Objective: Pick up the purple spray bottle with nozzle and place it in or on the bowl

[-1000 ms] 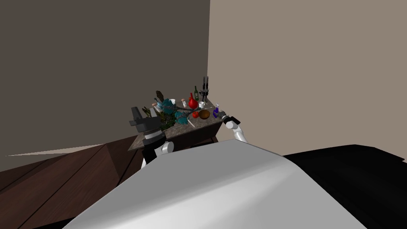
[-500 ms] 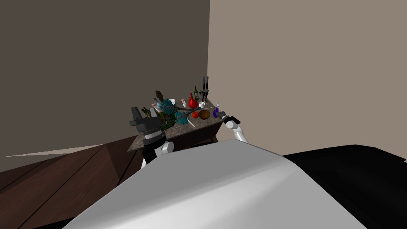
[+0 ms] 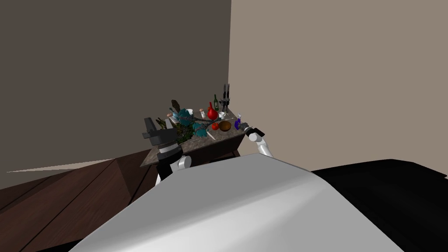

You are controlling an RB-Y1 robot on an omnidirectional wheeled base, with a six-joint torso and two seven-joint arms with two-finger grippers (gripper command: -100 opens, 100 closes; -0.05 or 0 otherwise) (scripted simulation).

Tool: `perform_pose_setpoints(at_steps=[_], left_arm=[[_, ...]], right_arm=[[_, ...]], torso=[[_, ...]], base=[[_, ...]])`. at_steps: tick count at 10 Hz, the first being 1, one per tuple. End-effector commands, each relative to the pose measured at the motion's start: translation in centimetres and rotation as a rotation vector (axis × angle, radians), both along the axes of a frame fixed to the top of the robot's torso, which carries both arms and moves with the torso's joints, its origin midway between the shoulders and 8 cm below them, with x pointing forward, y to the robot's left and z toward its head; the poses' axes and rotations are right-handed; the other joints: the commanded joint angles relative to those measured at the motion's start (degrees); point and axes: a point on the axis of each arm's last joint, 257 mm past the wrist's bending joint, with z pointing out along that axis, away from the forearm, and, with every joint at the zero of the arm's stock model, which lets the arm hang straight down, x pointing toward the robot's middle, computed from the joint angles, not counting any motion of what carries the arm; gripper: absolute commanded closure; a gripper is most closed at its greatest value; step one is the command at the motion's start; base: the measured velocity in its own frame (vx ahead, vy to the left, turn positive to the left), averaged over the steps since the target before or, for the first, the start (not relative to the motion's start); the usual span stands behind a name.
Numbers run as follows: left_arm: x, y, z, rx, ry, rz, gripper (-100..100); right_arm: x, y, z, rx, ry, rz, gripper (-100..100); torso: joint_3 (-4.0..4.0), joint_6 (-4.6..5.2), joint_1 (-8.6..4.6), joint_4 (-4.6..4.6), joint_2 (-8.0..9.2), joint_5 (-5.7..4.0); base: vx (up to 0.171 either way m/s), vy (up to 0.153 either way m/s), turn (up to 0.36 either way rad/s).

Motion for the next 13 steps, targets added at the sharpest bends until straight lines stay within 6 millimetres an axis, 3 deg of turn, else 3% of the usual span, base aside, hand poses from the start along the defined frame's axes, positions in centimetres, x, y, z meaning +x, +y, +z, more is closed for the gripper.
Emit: perform_pose_setpoints(at_steps=[1,2,3,8,13], left_arm=[[0.0,0.0,0.0,0.0,0.0,0.0,0],[0.0,0.0,0.0,0.0,0.0,0.0,0],[0.0,0.0,0.0,0.0,0.0,0.0,0],[0.0,0.0,0.0,0.0,0.0,0.0,0],[0.0,0.0,0.0,0.0,0.0,0.0,0]], right_arm=[[0.0,0.0,0.0,0.0,0.0,0.0,100],[0.0,0.0,0.0,0.0,0.0,0.0,0],[0.1,-0.4,1.1,0.0,-0.009,0.014,100],[0.2,-1.6,4.9,0.001,-0.029,0.065,100],[-0.2,-2.7,7.8,0.003,-0.022,0.103,100]], torso=[[0.0,0.0,0.0,0.0,0.0,0.0],[0.0,0.0,0.0,0.0,0.0,0.0],[0.0,0.0,0.0,0.0,0.0,0.0],[0.48,-0.02,0.33,0.19,0.81,0.09],[0.34,-0.11,0.61,0.15,0.55,0.14]], base=[[0.0,0.0,0.0],[0.0,0.0,0.0],[-0.069,0.024,-0.021],[-0.149,0.062,-0.025],[-0.091,0.113,-0.005]])
